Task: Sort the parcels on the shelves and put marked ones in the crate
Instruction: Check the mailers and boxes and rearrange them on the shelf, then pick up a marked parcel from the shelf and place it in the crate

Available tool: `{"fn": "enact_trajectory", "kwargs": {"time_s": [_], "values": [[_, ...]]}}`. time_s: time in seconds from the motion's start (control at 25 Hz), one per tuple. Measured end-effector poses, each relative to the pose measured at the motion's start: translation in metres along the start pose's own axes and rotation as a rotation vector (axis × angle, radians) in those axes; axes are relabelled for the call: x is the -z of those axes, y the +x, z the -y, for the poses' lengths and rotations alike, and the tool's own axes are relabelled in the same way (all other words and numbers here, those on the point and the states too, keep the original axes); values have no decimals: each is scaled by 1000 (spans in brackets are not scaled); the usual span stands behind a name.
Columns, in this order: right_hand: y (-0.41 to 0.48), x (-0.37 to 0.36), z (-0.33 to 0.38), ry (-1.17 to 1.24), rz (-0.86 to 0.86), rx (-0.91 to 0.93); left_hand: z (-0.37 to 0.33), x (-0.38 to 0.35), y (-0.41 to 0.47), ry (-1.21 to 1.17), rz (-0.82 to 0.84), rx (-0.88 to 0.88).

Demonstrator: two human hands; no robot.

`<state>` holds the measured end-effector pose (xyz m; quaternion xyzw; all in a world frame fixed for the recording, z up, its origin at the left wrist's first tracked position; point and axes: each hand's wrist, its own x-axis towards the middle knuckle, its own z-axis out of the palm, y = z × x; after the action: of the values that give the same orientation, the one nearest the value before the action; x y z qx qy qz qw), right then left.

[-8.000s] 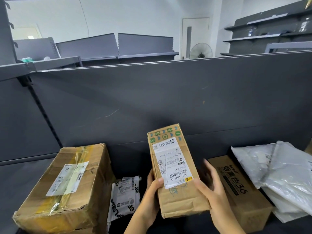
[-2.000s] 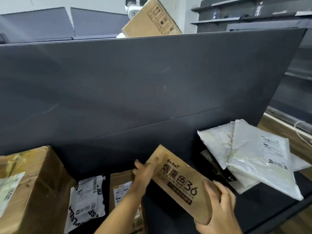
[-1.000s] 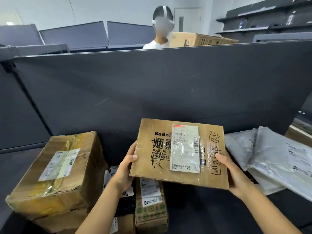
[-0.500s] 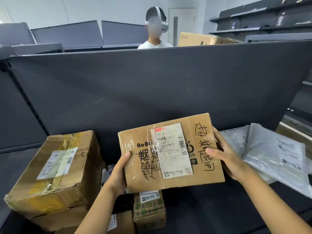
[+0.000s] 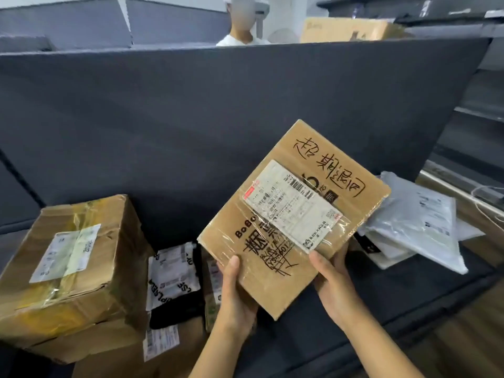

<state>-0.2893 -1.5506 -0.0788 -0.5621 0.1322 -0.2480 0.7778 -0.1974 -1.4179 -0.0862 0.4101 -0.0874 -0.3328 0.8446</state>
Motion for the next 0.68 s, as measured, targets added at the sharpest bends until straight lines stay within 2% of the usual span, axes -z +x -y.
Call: {"fn": "enact_trajectory", "kwargs": {"time_s": [0.12,0.32,0.4,0.48,0.6,0.68], "values": [[-29,25,-7,20,-172,-2,32,6,-13,89,76,161],[-116,110,-23,-51,-481,-43,81,19,-1,270,196,282],[-155,138,-22,-47,-603,-74,96,-1,-4,512,437,372],[-193,169,-28,-4,-735,-100,127,-31,-14,637,691,470],[-241,208,-34,66,-887,-149,178,-71,-29,720,835,589],[-271,229,-45,122,-969,-179,211,-87,-38,765,864,663]]}}
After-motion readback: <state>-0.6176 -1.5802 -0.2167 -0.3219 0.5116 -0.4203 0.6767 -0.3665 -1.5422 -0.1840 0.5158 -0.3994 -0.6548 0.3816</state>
